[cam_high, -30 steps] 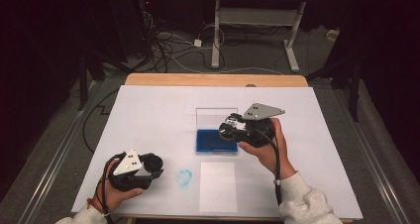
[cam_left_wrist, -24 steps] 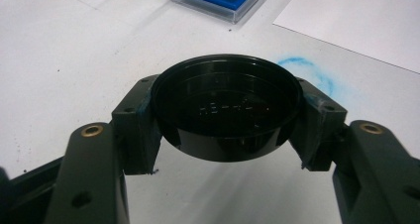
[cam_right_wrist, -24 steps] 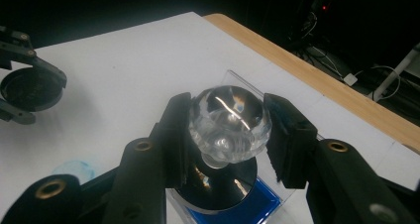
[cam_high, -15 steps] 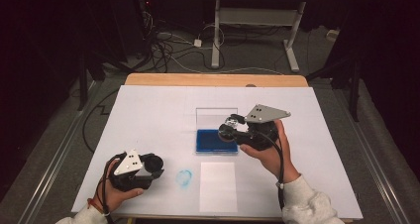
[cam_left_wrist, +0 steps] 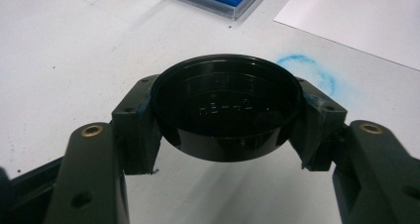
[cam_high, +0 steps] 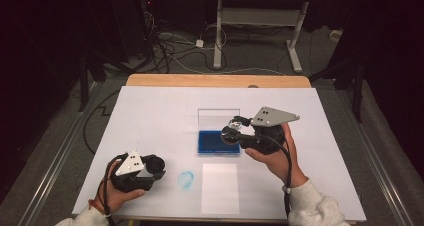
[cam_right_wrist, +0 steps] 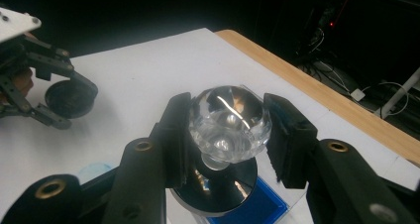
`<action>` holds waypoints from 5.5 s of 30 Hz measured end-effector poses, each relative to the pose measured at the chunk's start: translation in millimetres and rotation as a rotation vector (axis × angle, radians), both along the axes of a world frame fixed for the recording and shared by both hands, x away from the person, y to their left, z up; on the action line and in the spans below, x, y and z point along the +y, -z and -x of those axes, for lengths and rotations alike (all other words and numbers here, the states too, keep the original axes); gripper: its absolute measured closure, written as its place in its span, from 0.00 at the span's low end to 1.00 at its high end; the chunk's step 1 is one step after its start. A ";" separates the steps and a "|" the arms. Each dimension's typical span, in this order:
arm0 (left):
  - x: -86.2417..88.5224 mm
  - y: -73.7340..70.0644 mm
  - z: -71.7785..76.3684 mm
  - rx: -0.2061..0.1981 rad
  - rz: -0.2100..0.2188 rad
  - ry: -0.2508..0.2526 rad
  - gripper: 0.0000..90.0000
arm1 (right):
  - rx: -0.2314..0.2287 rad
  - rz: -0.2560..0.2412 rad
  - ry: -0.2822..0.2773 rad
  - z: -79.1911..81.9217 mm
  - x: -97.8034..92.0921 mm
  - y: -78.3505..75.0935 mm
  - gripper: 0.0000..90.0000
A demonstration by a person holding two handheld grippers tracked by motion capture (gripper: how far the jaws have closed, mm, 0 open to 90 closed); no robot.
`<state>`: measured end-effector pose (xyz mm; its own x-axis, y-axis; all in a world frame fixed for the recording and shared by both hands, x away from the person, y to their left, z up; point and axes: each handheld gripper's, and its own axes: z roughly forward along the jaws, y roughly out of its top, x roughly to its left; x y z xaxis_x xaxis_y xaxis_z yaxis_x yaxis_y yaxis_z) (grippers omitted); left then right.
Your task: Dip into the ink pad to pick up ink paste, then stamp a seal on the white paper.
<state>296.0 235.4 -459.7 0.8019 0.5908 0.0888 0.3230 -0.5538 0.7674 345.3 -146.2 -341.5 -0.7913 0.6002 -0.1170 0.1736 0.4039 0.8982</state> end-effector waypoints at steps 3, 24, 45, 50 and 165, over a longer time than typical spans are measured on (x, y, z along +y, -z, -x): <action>0.7 0.2 0.1 0.002 0.003 -0.001 0.41 | -0.002 -0.004 -0.008 2.6 -1.4 -1.9 0.63; 0.5 0.7 -0.7 -0.001 -0.002 0.006 0.41 | -0.006 -0.017 -0.022 10.1 -4.1 -4.9 0.63; -7.7 -0.8 0.3 -0.006 -0.012 0.030 0.41 | -0.002 -0.029 -0.055 18.8 -2.6 -4.5 0.63; -15.5 -1.7 0.4 -0.001 -0.018 0.052 0.41 | 0.001 -0.031 -0.054 22.6 -3.9 -4.6 0.63; -13.8 0.9 1.1 0.005 -0.047 0.026 0.41 | 0.163 0.278 -0.211 59.9 32.5 105.0 0.63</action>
<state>294.9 221.6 -460.7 0.8173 0.5652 0.1119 0.3119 -0.5974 0.7388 285.4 -113.7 -446.4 -0.9155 0.3855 -0.1150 0.1923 0.6705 0.7166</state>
